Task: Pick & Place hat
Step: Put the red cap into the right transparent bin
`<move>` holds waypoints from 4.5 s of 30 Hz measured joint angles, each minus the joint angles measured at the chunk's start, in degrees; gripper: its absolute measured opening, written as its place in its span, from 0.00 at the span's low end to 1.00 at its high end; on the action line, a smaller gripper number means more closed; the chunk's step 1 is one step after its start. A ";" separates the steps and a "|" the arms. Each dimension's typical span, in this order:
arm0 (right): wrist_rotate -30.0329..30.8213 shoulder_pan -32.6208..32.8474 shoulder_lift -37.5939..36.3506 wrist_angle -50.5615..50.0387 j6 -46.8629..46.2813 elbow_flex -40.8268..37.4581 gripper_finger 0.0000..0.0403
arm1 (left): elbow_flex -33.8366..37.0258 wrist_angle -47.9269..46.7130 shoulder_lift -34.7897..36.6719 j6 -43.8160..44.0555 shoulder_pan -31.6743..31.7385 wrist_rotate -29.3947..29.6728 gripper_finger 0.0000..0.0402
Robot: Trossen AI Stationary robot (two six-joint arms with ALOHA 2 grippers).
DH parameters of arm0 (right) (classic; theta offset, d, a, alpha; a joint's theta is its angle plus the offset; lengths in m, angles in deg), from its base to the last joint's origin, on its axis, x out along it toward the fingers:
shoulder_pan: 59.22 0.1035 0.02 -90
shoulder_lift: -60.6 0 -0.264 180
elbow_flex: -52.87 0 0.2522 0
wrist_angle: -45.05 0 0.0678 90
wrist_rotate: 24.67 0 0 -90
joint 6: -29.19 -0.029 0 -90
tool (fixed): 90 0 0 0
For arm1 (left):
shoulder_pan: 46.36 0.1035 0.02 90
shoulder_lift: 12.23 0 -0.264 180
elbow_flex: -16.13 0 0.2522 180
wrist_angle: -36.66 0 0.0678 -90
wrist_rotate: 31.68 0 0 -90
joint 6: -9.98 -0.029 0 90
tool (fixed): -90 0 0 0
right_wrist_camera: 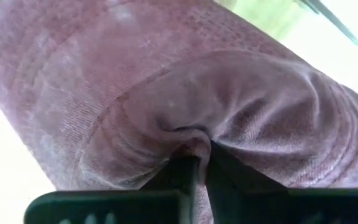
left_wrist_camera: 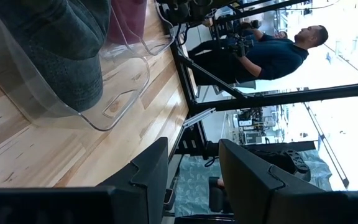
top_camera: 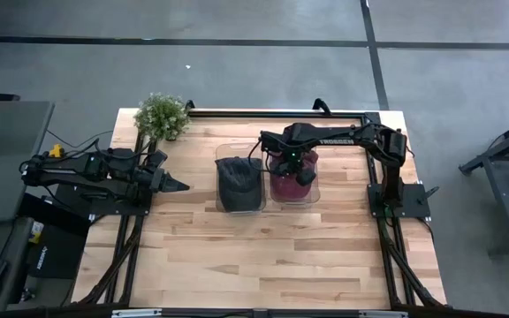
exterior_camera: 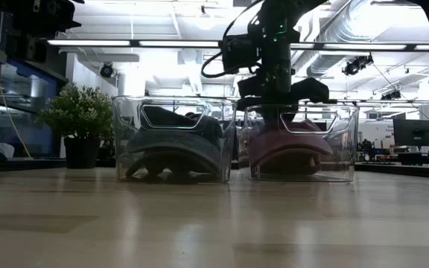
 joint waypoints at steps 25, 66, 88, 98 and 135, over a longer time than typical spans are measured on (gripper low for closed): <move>16.09 0.17 -4.01 -3.93 -12.88 9.62 0.69 | 0.00 0.02 0.00 0.00 0.01 0.21 0.34; 3.62 -0.83 -47.58 22.73 -74.09 -37.10 0.00 | 0.00 -0.33 0.00 -1.53 0.02 1.10 0.34; 1.78 -8.81 -47.57 24.27 -88.41 -43.28 0.00 | 0.00 -0.43 0.00 -1.51 0.01 1.16 0.34; -1.38 -9.11 -43.52 30.62 -87.23 -43.28 0.00 | 0.00 -0.42 0.00 -1.51 0.00 1.17 0.34; -2.28 -11.05 -42.59 26.58 -83.38 -37.43 0.00 | 0.00 -0.42 0.00 -1.40 0.00 0.71 0.34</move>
